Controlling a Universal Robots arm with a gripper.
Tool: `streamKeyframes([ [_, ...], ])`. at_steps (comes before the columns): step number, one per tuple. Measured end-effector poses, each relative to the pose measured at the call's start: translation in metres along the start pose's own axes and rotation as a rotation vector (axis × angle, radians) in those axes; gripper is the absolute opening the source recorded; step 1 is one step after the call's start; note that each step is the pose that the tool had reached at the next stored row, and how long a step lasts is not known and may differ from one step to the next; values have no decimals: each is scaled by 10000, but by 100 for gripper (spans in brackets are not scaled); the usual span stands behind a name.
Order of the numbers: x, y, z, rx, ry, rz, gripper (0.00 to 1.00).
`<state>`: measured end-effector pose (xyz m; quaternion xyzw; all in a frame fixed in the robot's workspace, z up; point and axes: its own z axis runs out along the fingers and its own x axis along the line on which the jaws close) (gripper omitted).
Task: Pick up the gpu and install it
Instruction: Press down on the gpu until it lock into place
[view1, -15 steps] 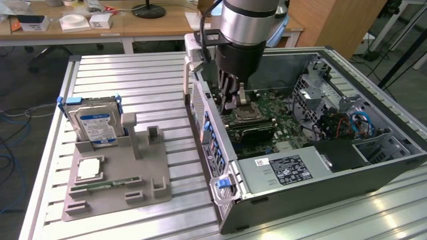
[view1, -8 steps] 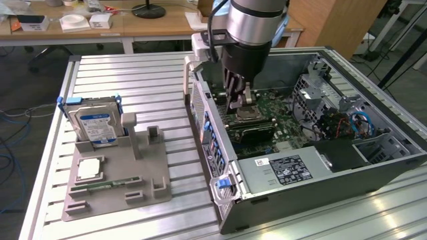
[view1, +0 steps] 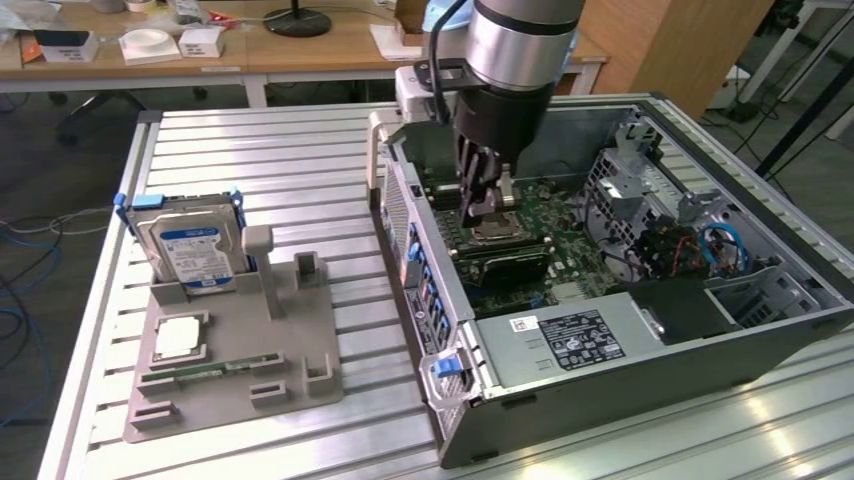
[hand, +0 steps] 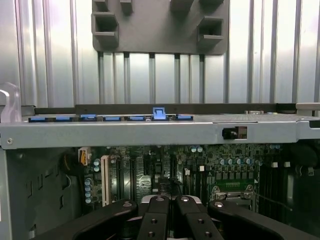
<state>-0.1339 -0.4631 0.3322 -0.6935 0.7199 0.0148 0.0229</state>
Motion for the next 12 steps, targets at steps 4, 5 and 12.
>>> streamKeyframes([
  [4, -2, -43, 0, 0, 1, 0, 11],
  [5, -2, -54, 1, 0, 0, -1, 11],
  [12, -5, -135, 2, 0, 0, 0, 11],
])
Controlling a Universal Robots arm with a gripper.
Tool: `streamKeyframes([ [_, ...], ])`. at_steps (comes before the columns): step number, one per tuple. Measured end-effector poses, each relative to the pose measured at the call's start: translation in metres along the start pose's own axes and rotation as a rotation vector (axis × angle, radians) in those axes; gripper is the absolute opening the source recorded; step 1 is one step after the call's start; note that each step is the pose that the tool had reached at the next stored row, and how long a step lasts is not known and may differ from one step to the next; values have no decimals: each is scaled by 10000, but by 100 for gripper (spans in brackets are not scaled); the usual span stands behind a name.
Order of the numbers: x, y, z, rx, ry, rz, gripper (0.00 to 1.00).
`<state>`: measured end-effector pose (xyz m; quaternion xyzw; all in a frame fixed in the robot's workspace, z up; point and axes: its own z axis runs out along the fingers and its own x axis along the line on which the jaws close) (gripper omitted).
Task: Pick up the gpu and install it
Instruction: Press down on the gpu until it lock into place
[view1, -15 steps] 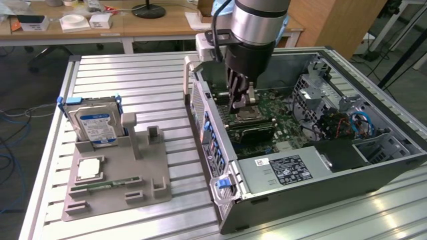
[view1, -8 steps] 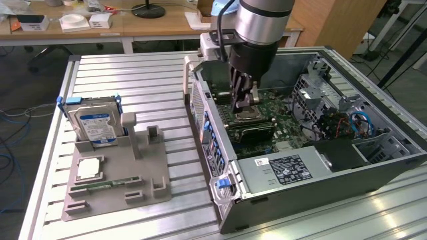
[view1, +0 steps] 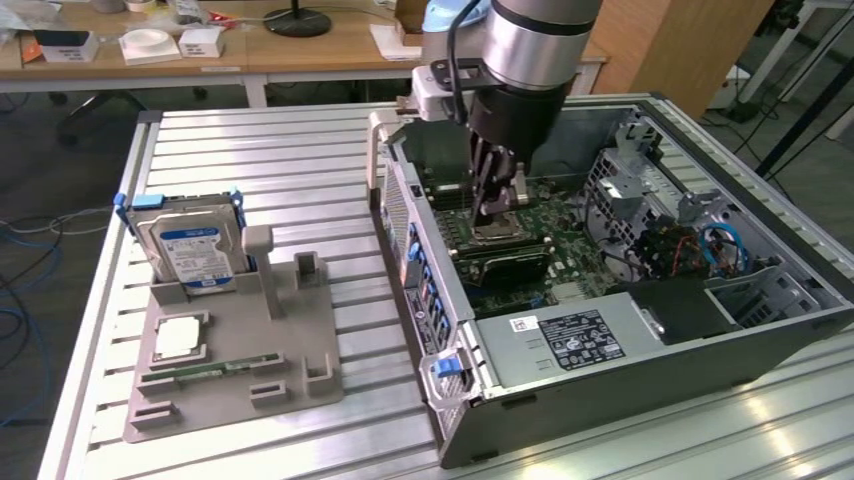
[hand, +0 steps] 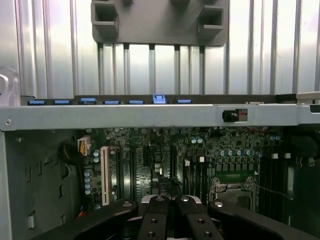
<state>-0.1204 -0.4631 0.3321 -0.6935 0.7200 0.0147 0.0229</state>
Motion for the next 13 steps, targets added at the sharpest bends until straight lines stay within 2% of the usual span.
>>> streamKeyframes([
  [7, -2, -70, 1, 0, 0, -1, 11],
  [13, -3, -73, 1, 0, 1, 0, 11],
])
